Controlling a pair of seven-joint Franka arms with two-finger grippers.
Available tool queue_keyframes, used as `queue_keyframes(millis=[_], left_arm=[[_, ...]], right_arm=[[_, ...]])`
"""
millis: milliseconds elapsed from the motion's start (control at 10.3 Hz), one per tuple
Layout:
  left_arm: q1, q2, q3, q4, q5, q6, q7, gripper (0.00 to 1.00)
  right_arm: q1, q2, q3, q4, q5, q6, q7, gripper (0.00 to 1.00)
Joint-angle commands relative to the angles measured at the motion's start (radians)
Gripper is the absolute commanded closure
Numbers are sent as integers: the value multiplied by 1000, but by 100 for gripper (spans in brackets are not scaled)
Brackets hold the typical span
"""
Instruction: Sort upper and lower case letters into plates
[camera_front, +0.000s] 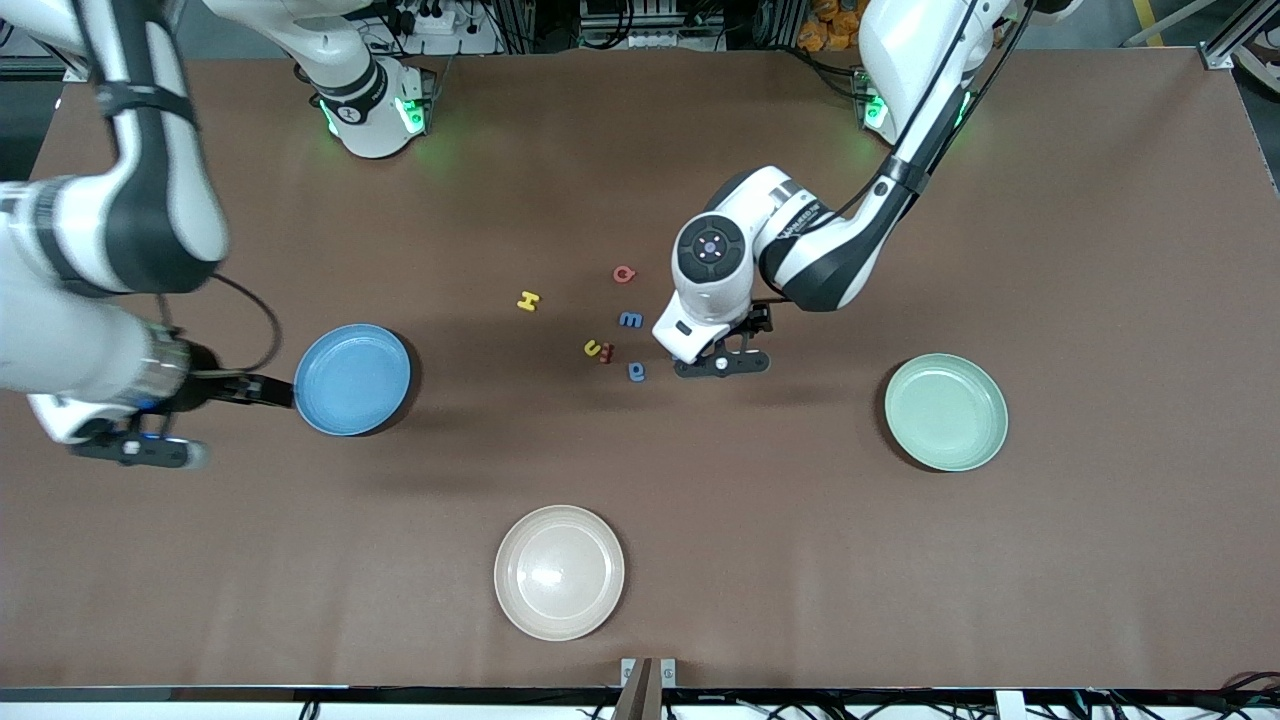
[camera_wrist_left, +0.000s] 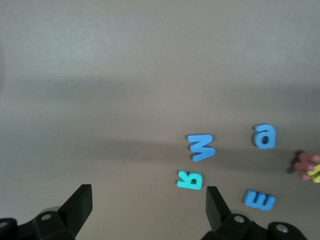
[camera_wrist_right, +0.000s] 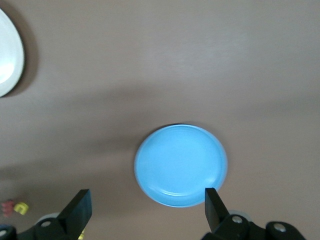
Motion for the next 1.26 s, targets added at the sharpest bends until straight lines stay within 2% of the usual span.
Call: queue_keyframes(millis=[0,97,194,290,484,581,871,1065,1161], left_arm=[[2,-1,1,-9,-61,7,61,0],[-7,6,1,-30,-56,11,75,0],[29,10,-2,-35,-85,20,75,0],[48,10,-2,-60,-147,43,80,2],[51,-9,-2,-168,-166,210,71,3],[36,-1,-2,-173,-174,223,51,8],[-29,22,1,-202,-162,315,-69,21],[-44,43,6,-216,-157,379,-97,24],[-43,45,6,-230,-113,382,-97,25]], right_arm=[[50,-16,-4,-53,6,39,110,0],[63,-15,-4,-53,7,47,142,0],[67,-15,-4,-55,7,48,150,0],[67,-15,-4,-60,7,44,150,0],[64,-29,-4,-72,7,18,150,0],[63,-39,-4,-72,7,-25,150,0],[67,-53,-4,-90,6,-22,159,0],[69,-49,-4,-89,7,1,187,0],[74,-46,-4,-87,7,5,192,0]])
